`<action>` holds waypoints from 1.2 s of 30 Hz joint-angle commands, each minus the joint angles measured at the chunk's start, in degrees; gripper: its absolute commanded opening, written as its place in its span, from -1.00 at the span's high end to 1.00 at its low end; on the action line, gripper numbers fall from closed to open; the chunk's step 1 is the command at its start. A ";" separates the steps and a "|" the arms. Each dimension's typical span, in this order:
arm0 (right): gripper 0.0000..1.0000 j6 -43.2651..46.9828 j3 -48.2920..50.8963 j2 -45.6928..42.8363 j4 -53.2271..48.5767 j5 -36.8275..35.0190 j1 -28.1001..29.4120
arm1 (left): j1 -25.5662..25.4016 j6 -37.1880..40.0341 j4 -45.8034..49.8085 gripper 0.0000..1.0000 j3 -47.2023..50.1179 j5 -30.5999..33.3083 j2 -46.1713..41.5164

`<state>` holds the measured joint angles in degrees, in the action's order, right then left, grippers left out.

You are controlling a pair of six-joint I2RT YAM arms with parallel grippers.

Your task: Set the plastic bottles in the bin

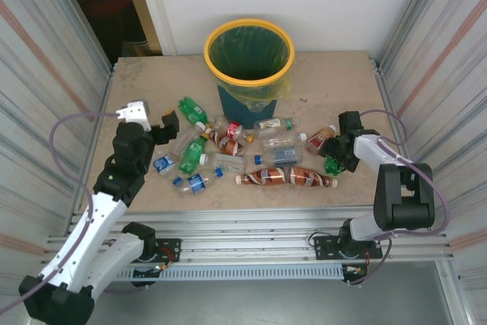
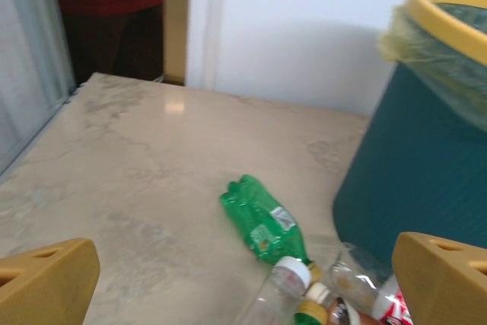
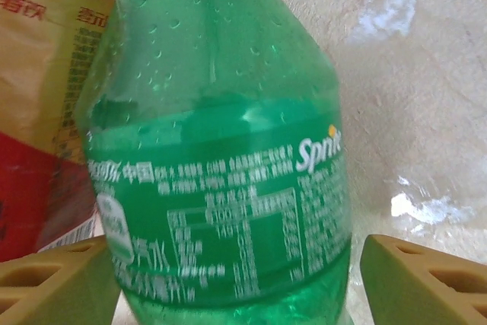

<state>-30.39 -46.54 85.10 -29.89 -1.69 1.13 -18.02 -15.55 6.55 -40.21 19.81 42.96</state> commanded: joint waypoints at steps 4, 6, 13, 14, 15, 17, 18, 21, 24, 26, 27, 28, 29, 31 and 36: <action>-0.53 1.96 -2.42 3.53 0.18 -1.12 -0.59 | 4.84 -5.79 -0.47 -0.98 3.61 4.45 -6.20; -0.49 2.04 -2.56 4.24 0.50 -0.79 -0.94 | 5.99 -6.45 0.87 -0.97 4.13 5.30 -7.07; -0.22 2.37 -2.85 5.16 0.71 -0.63 -2.25 | 9.51 -9.83 3.58 -0.97 5.13 5.80 -7.20; -0.20 2.48 -2.85 4.92 0.59 -0.77 -2.57 | 9.90 -10.08 3.58 -0.97 5.19 5.35 -6.94; -0.17 2.62 -2.92 4.73 0.59 -0.85 -2.83 | 10.18 -10.31 3.56 -0.97 5.22 5.02 -6.71; -0.07 2.79 -3.07 4.15 0.19 -1.22 -3.63 | 10.62 -10.65 3.51 -0.97 5.16 4.31 -6.10; -0.02 2.97 -3.18 3.78 -0.03 -1.42 -3.95 | 10.80 -10.73 3.47 -0.98 5.07 4.02 -5.80; 0.08 3.40 -3.53 2.37 -0.87 -2.74 -5.04 | 11.25 -10.99 3.54 -0.98 4.79 3.13 -4.84; 0.13 3.87 -4.19 0.46 -2.06 -4.18 -6.17 | 11.58 -11.12 3.56 -0.97 4.62 2.70 -4.05; 0.17 4.16 -5.17 -1.10 -3.24 -5.07 -6.82 | 11.77 -11.34 3.60 -0.97 4.57 2.45 -3.59; 0.19 4.28 -5.77 -1.98 -4.01 -5.63 -6.92 | 11.93 -11.39 3.58 -0.98 4.54 2.23 -3.35; 0.24 4.46 -6.52 -2.87 -4.79 -6.15 -7.06 | 12.04 -11.54 3.57 -0.98 4.55 2.00 -3.19; 0.25 4.76 -7.37 -3.55 -5.42 -6.30 -7.04 | 12.12 -11.65 3.55 -0.97 4.61 1.94 -2.94; 0.26 5.27 -9.61 -5.14 -7.08 -6.52 -7.02 | 12.31 -11.98 3.27 -0.98 4.85 1.57 -2.47; 0.26 5.63 -15.27 -8.21 -9.65 -4.87 -6.74 | 12.57 -12.77 3.20 -0.98 5.28 0.56 -1.15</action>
<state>-26.24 -58.50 79.57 -36.14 -6.39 -5.69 -6.02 -26.89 10.07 -35.18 21.12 41.36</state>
